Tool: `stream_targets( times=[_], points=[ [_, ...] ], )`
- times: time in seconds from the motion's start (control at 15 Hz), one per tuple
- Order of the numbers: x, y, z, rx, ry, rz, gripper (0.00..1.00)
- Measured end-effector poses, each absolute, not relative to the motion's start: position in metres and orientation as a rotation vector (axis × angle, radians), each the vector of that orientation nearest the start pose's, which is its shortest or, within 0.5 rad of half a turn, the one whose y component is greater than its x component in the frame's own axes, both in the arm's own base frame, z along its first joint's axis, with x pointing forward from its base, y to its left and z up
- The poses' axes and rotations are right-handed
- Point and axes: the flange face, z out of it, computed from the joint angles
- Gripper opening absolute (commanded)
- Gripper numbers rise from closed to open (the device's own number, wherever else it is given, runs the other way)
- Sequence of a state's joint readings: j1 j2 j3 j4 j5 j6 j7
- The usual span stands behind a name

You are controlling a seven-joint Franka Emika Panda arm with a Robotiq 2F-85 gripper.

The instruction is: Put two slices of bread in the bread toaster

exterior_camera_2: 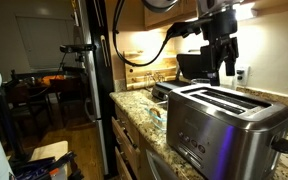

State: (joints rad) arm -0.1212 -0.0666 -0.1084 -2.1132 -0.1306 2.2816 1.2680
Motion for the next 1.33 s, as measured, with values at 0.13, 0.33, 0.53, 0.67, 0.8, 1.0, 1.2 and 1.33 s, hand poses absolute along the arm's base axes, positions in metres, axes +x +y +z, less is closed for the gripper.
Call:
stream_targets(
  times=[0.13,0.33,0.53,0.67,0.8,1.0,1.2,1.33],
  points=[
    [0.536,-0.128,0.468,-2.338,2.016,-0.395,1.00],
    [0.536,-0.127,0.469,-2.345,2.010,-0.399,1.00],
    [0.537,-0.122,0.472,-2.387,1.962,-0.409,1.00],
    [0.537,-0.117,0.475,-2.439,1.901,-0.419,1.00],
    [0.537,-0.112,0.478,-2.493,1.832,-0.429,1.00],
    [0.537,-0.105,0.482,-2.569,1.730,-0.442,1.00],
    [0.538,-0.097,0.483,-2.644,1.627,-0.445,1.00],
    [0.539,-0.090,0.482,-2.705,1.541,-0.444,1.00]
  ],
)
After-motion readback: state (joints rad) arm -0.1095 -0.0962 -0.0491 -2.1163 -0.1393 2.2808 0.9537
